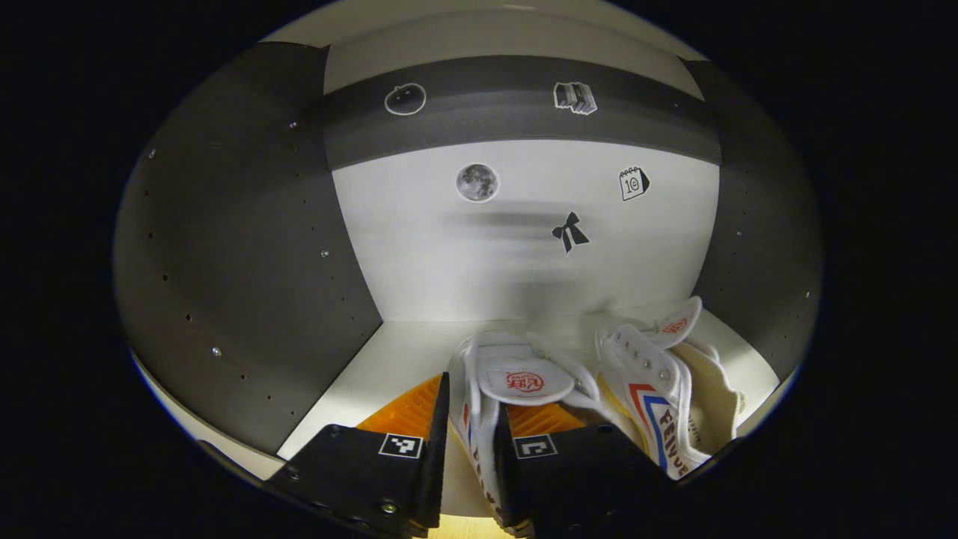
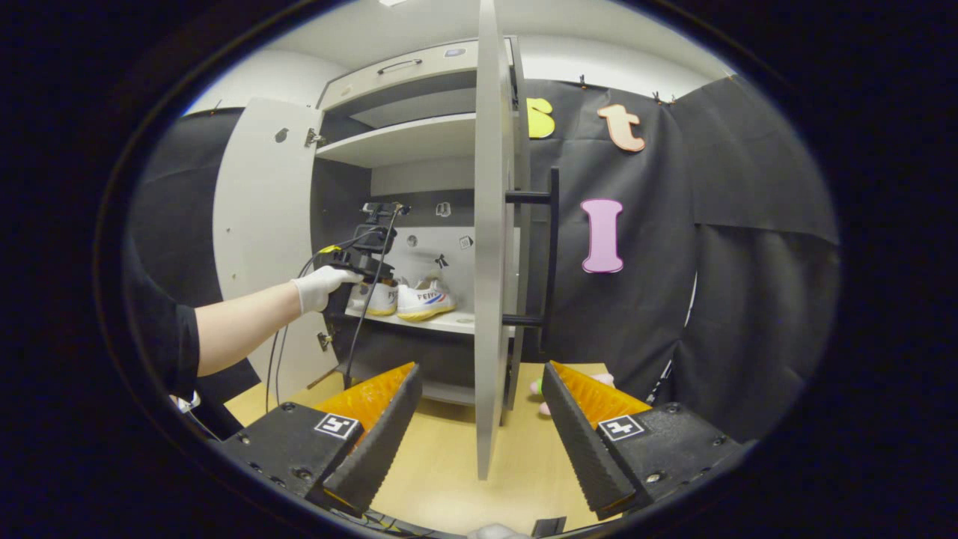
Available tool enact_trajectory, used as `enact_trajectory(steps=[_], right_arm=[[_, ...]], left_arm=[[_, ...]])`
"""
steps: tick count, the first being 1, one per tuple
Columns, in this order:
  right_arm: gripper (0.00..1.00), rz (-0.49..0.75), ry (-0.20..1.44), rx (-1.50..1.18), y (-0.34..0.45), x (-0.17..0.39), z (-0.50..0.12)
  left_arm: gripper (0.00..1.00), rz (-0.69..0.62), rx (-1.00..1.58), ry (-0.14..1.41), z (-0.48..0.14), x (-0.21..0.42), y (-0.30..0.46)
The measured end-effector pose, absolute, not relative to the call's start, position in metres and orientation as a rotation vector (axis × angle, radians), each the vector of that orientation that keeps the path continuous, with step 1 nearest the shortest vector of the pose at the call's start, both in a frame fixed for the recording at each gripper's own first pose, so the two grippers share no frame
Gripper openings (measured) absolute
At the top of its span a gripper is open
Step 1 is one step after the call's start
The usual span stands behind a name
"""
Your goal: Grab one shoe with the right hand and put it into the shoe cabinet, grab the other shoe with the left hand and put it into the shoe cabinet; then close the right door with the right hand and the left door with the left hand.
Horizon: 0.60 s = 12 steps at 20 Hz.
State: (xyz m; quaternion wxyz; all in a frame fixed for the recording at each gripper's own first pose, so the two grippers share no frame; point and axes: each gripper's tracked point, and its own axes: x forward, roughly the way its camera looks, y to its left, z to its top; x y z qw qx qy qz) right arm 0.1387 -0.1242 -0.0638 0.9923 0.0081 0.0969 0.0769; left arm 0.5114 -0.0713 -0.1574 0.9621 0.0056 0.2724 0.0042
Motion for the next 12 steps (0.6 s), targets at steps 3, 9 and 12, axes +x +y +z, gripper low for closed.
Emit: enact_trajectory(steps=[3,9,12], right_arm=[[1.00,0.158,0.190,0.022,-0.121,0.136,-0.064],[1.00,0.164,0.172,0.029,-0.110,0.132,-0.058],[1.00,0.175,0.162,0.025,-0.099,0.128,-0.054]], left_arm=[[0.74,0.050,0.047,0.505,-0.147,0.510,-0.054],[0.96,0.038,-0.045,0.418,-0.116,0.482,-0.049],[0.96,0.008,-0.065,0.375,-0.095,0.461,-0.057]])
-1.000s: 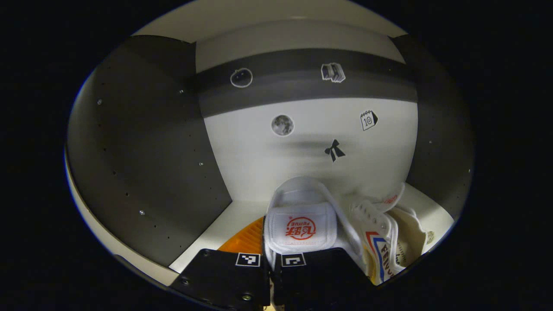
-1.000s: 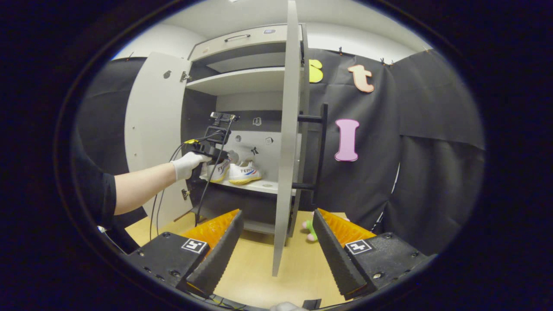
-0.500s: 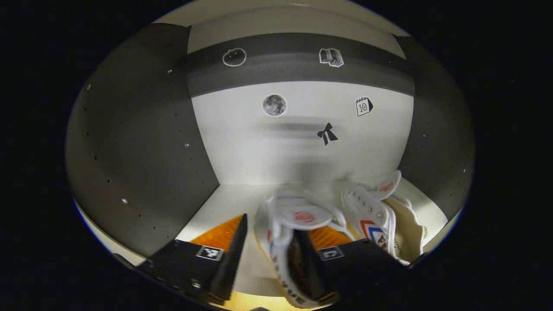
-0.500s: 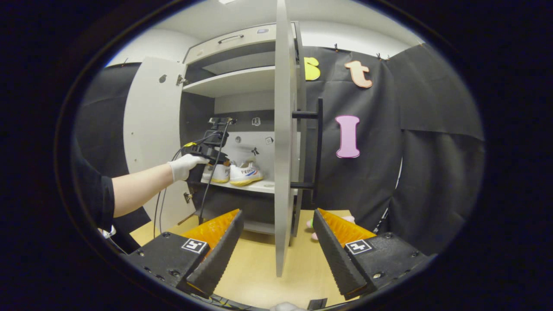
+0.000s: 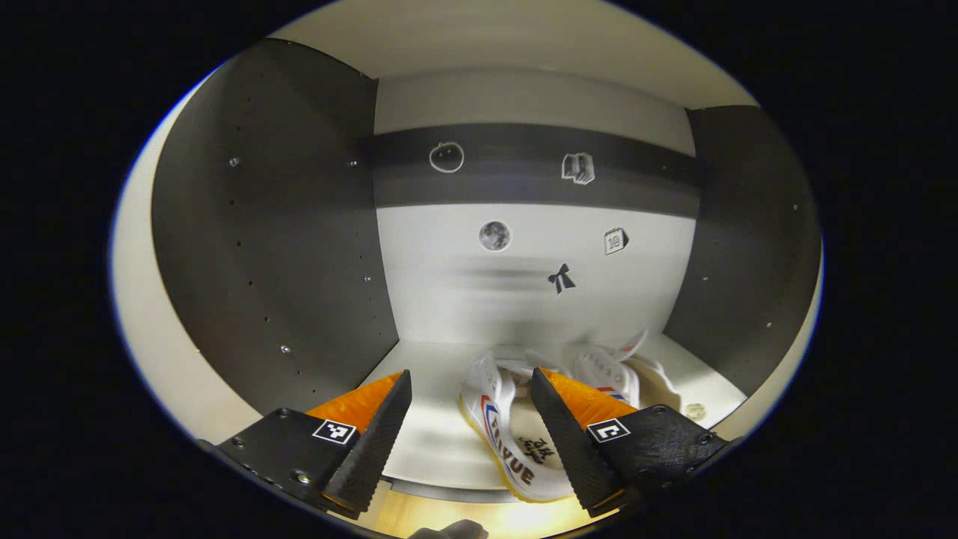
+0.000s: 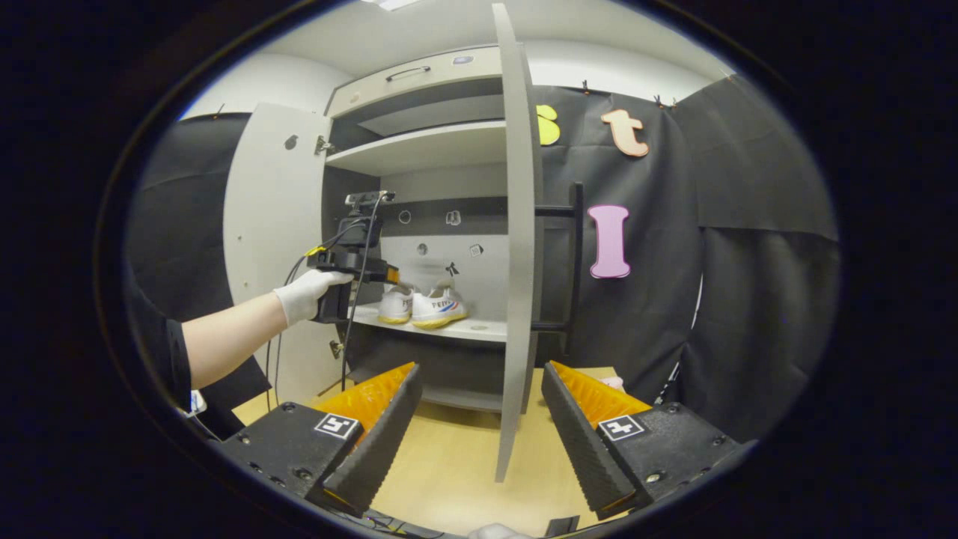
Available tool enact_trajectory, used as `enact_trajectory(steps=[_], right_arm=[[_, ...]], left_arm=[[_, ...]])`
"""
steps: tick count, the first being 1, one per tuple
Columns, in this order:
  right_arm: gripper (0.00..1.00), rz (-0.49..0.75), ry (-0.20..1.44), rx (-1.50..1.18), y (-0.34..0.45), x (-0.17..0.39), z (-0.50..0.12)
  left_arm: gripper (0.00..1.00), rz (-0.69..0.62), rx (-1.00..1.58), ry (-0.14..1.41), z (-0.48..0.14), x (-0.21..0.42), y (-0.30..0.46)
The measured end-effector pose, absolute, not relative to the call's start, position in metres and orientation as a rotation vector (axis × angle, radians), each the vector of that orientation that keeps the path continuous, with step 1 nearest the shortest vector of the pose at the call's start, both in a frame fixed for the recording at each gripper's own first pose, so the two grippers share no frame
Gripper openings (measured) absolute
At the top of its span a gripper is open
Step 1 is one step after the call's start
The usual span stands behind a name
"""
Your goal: Grab one shoe with the right hand and put it into the shoe cabinet, grab the other shoe with the left hand and put it into the shoe cabinet; then close the right door with the right hand and the left door with the left hand.
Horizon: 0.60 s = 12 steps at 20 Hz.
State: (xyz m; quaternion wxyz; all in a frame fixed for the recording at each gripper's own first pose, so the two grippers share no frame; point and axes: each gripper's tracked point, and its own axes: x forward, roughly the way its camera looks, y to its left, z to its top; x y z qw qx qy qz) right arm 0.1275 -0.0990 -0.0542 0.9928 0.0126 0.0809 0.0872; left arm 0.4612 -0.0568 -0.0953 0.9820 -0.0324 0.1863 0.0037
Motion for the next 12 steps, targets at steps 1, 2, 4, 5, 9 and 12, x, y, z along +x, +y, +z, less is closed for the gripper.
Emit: enact_trajectory(steps=[1,2,4,5,9,12], right_arm=[[1.00,0.176,0.158,0.021,-0.096,0.125,-0.054],[1.00,0.176,0.152,0.020,-0.093,0.123,-0.051],[1.00,0.172,0.133,0.022,-0.087,0.119,-0.045],[1.00,0.172,0.129,0.020,-0.083,0.117,-0.044],[1.00,0.155,0.096,0.017,-0.074,0.109,-0.033],[1.00,0.131,0.074,0.020,-0.071,0.104,-0.025]], left_arm=[[0.96,0.001,-0.061,0.361,-0.088,0.455,-0.058],[0.96,-0.005,-0.057,0.342,-0.080,0.447,-0.061],[1.00,-0.001,-0.052,0.305,-0.065,0.430,-0.063],[0.96,-0.003,-0.049,0.287,-0.059,0.420,-0.064],[0.96,-0.044,-0.053,0.213,-0.028,0.365,-0.075],[0.96,-0.073,-0.009,0.155,-0.010,0.323,-0.081]])
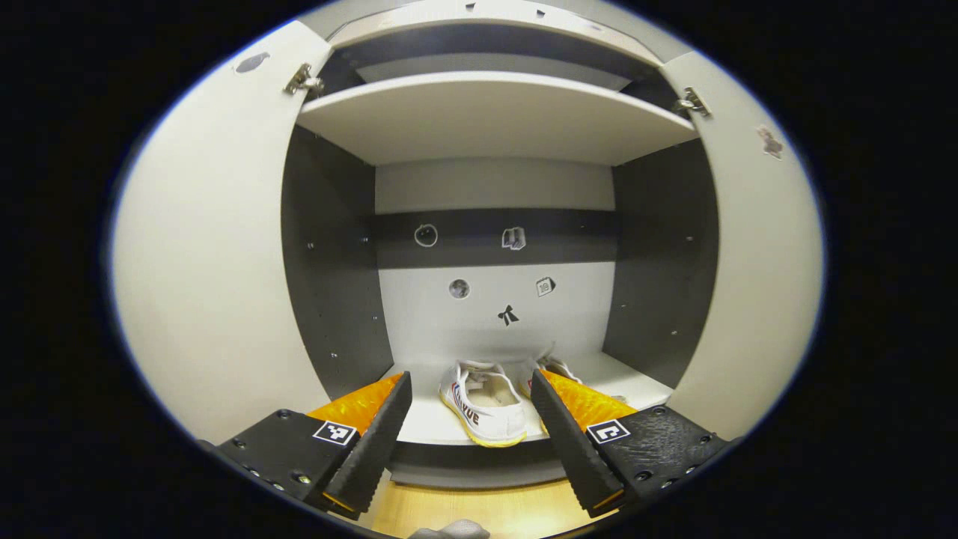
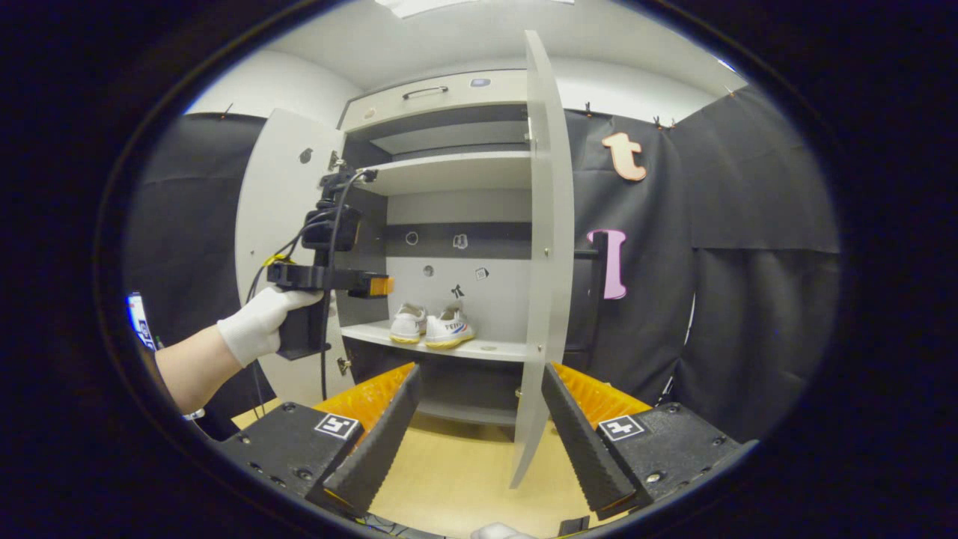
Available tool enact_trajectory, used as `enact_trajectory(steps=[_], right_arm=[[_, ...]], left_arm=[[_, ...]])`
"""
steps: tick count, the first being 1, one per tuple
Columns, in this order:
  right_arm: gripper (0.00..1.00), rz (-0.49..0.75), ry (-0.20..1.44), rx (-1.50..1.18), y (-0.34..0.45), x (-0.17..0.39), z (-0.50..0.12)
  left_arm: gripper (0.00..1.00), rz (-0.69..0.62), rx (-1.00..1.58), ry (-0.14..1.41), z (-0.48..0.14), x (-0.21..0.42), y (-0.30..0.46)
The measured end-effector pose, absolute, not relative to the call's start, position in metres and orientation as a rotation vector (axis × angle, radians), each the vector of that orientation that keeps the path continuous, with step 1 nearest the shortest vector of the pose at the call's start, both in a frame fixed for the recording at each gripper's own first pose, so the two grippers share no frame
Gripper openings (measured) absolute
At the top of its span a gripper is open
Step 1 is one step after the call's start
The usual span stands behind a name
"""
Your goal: Grab one shoe with the right hand and put it into the shoe cabinet, grab the other shoe with the left hand and put it into the shoe cabinet; then close the right door with the right hand and the left door with the left hand.
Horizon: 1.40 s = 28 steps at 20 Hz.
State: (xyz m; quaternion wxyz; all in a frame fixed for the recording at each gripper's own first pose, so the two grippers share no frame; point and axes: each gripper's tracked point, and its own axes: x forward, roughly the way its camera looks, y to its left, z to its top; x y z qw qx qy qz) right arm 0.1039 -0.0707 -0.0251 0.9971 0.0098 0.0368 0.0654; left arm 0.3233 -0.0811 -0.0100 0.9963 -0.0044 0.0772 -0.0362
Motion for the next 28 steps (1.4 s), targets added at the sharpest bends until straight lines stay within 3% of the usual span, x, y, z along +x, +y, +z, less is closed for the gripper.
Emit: enact_trajectory(steps=[9,14,19,28], right_arm=[[1.00,0.090,0.016,-0.001,-0.054,0.078,-0.007],[1.00,0.057,0.007,0.003,-0.054,0.063,-0.008],[1.00,0.003,0.020,0.022,-0.070,0.058,-0.018],[1.00,-0.136,0.009,-0.025,-0.148,0.083,-0.002]], left_arm=[[0.96,-0.088,0.039,0.014,0.028,0.198,-0.068],[0.96,-0.081,0.009,0.013,0.016,0.127,-0.043],[0.96,0.006,0.044,-0.001,-0.008,0.064,-0.006],[0.96,0.027,0.001,0.009,-0.017,0.039,-0.014]])
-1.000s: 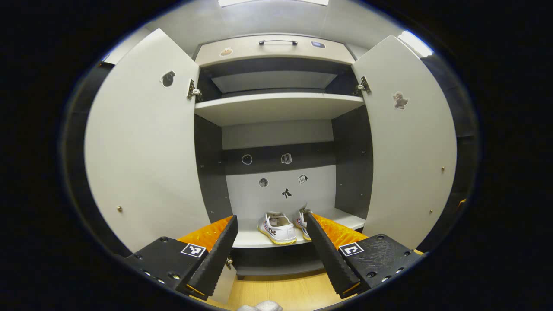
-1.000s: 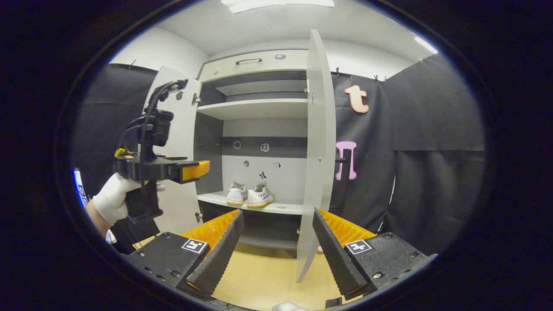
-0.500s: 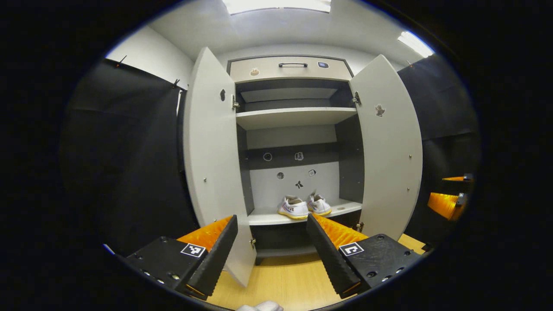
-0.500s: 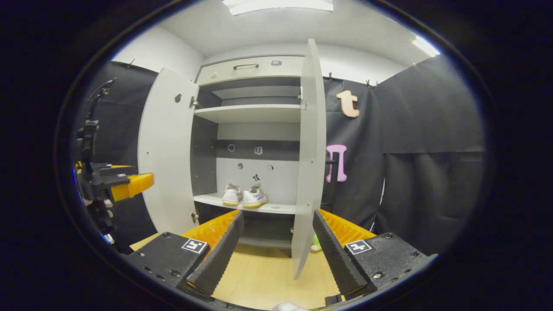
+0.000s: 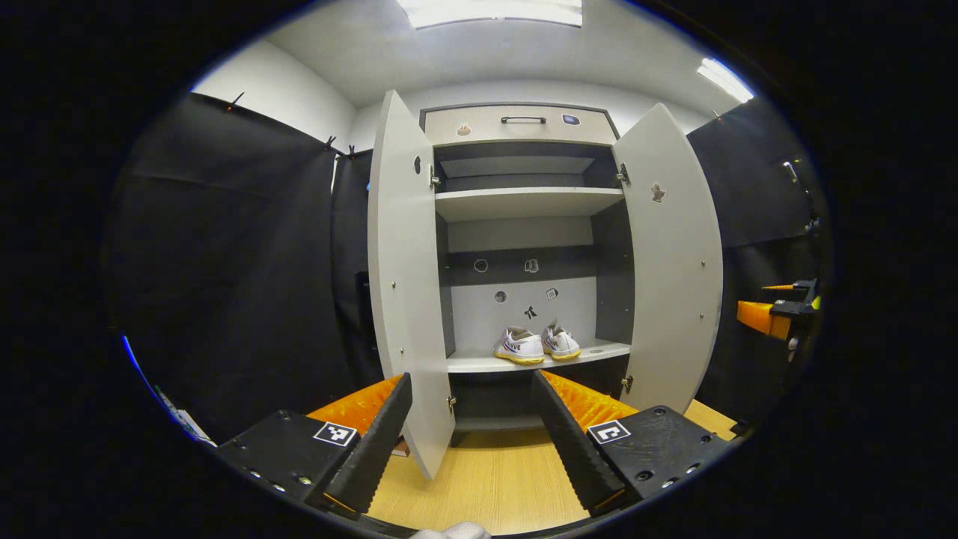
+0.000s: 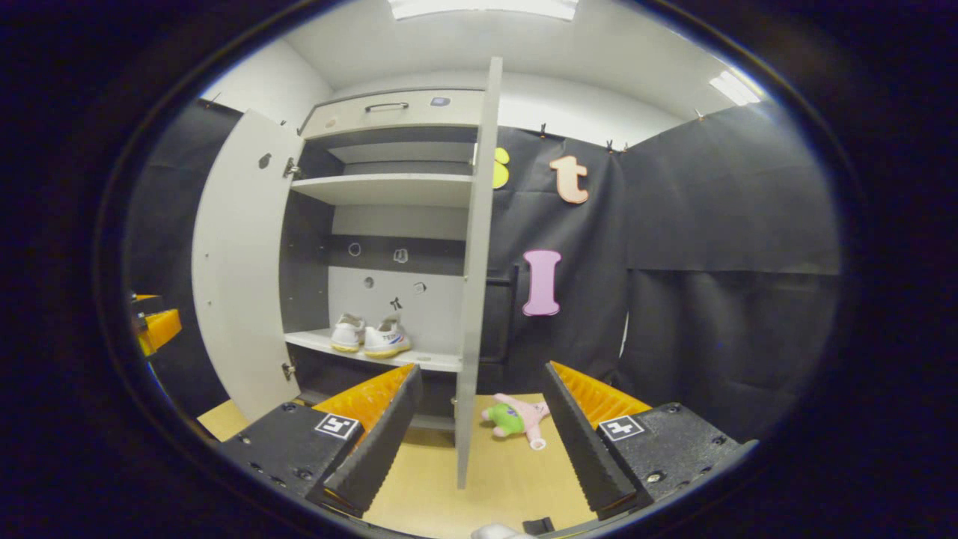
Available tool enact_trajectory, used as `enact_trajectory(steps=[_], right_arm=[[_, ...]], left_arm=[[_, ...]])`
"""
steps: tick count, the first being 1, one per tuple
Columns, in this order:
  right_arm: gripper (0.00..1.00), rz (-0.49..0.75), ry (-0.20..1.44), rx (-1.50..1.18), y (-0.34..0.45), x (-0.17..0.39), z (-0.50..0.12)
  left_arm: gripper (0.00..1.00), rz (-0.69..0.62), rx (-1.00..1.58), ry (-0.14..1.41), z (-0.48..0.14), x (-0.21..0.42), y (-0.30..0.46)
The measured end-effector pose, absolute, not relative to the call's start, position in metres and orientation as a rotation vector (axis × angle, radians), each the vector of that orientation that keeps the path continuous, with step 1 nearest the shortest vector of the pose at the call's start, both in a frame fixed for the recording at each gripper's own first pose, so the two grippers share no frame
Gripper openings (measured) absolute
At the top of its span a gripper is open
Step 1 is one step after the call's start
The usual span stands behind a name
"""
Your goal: Grab one shoe with the right hand and put it into the shoe cabinet, grab the other shoe with the left hand and put it into the shoe cabinet; then close the right door with the right hand and the left door with the left hand.
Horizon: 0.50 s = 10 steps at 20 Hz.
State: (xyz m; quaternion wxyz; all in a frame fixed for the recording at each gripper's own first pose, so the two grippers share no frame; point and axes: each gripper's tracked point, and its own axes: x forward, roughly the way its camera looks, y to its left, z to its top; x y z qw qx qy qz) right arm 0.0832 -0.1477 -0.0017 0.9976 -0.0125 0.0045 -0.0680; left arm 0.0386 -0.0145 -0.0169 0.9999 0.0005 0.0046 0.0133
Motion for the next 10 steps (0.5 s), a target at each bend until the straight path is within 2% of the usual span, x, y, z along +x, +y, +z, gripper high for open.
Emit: enact_trajectory(steps=[4,10], right_arm=[[1.00,-0.223,0.004,0.009,-0.203,0.110,0.009],[1.00,-0.186,0.049,0.052,-0.221,0.158,0.005]], left_arm=[[0.96,0.033,0.000,0.009,-0.018,0.041,-0.021],[0.96,0.057,-0.031,0.035,-0.026,0.048,-0.028]])
